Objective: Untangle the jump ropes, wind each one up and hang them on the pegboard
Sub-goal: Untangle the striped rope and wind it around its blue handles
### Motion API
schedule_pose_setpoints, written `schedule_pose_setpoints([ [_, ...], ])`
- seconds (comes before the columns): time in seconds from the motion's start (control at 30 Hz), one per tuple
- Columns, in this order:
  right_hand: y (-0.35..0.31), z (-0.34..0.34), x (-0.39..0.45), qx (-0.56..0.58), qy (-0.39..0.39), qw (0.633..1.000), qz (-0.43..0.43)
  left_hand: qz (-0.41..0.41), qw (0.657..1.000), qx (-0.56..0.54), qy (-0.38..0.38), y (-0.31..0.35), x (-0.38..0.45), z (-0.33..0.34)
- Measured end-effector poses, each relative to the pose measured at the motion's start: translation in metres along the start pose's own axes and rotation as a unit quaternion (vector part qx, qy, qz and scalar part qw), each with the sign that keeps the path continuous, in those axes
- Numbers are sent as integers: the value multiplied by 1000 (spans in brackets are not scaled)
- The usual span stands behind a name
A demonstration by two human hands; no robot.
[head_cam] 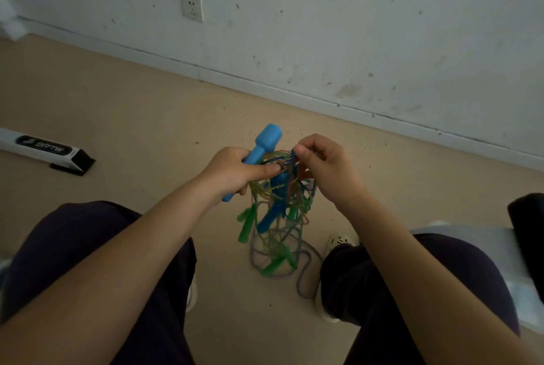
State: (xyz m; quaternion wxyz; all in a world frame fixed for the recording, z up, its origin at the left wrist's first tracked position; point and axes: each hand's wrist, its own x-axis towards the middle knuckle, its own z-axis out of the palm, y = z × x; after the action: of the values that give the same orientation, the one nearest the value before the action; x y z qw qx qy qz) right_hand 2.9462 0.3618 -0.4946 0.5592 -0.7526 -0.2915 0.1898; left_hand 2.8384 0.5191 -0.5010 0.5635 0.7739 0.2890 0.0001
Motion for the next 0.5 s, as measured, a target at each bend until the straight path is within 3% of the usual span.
schedule_pose_setpoints([
  [0.2, 0, 9, -3, 60, -46, 997, 10, -5, 994, -95, 47, 2, 1, 0],
  [0.4, 0, 2, 2, 77, -10, 997, 13, -18, 995, -53, 83, 0, 3, -6],
  [0.5, -3, -1, 3, 70, 9, 997, 28, -29, 995, -83, 55, 1, 2, -4],
])
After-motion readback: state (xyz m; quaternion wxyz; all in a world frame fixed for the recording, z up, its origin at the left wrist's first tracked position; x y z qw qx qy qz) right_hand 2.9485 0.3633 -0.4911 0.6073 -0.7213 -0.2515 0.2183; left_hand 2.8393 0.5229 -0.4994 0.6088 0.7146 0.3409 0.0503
